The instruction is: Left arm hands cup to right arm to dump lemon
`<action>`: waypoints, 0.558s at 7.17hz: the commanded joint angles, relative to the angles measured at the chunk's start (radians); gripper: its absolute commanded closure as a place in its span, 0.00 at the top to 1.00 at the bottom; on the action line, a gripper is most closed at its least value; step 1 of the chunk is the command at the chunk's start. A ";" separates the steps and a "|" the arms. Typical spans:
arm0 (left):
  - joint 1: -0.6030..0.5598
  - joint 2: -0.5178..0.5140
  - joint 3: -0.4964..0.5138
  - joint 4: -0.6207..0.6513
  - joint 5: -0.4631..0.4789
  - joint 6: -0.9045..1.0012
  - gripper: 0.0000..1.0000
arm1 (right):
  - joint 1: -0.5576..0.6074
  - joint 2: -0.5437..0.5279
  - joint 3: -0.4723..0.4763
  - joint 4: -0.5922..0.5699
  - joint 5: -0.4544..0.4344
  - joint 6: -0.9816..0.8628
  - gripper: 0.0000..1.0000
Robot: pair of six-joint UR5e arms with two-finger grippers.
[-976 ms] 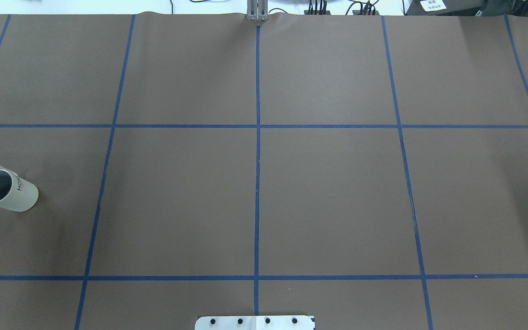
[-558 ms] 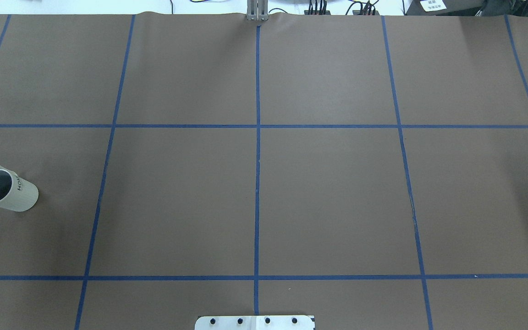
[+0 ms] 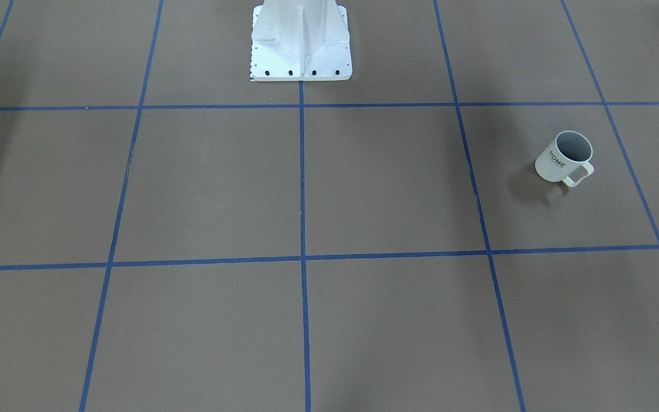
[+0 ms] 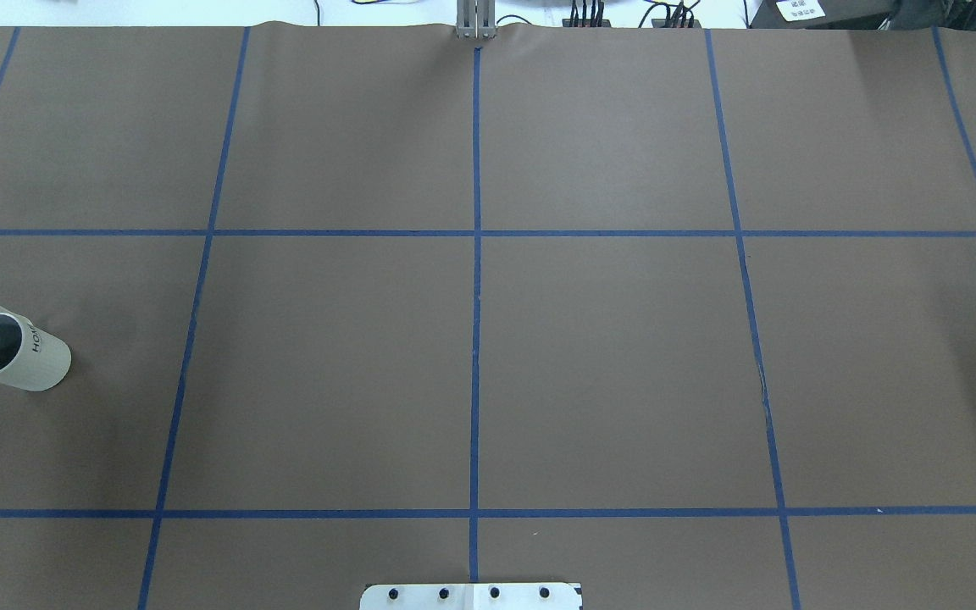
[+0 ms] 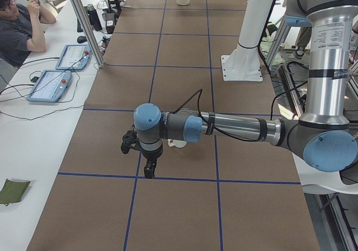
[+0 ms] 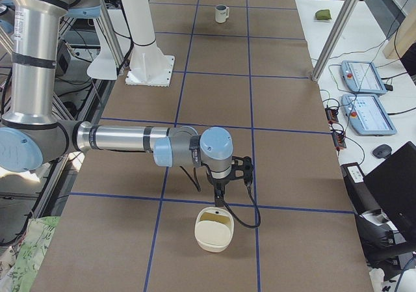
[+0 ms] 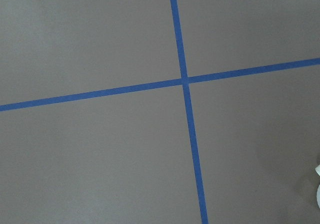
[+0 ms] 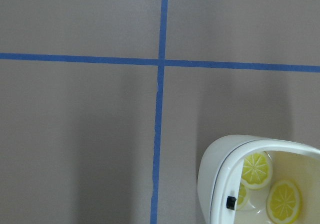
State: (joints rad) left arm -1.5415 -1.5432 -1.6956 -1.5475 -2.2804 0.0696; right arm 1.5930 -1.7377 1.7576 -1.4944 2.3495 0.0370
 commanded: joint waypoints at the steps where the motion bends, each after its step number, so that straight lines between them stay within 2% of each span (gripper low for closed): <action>1: 0.001 0.000 -0.001 0.013 -0.001 -0.001 1.00 | -0.011 0.006 0.038 0.002 0.007 0.070 1.00; 4: 0.001 0.000 0.002 0.015 -0.014 -0.001 1.00 | -0.018 0.006 0.051 0.003 0.008 0.092 1.00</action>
State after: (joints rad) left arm -1.5402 -1.5432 -1.6948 -1.5333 -2.2841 0.0691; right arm 1.5766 -1.7320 1.8058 -1.4926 2.3572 0.1235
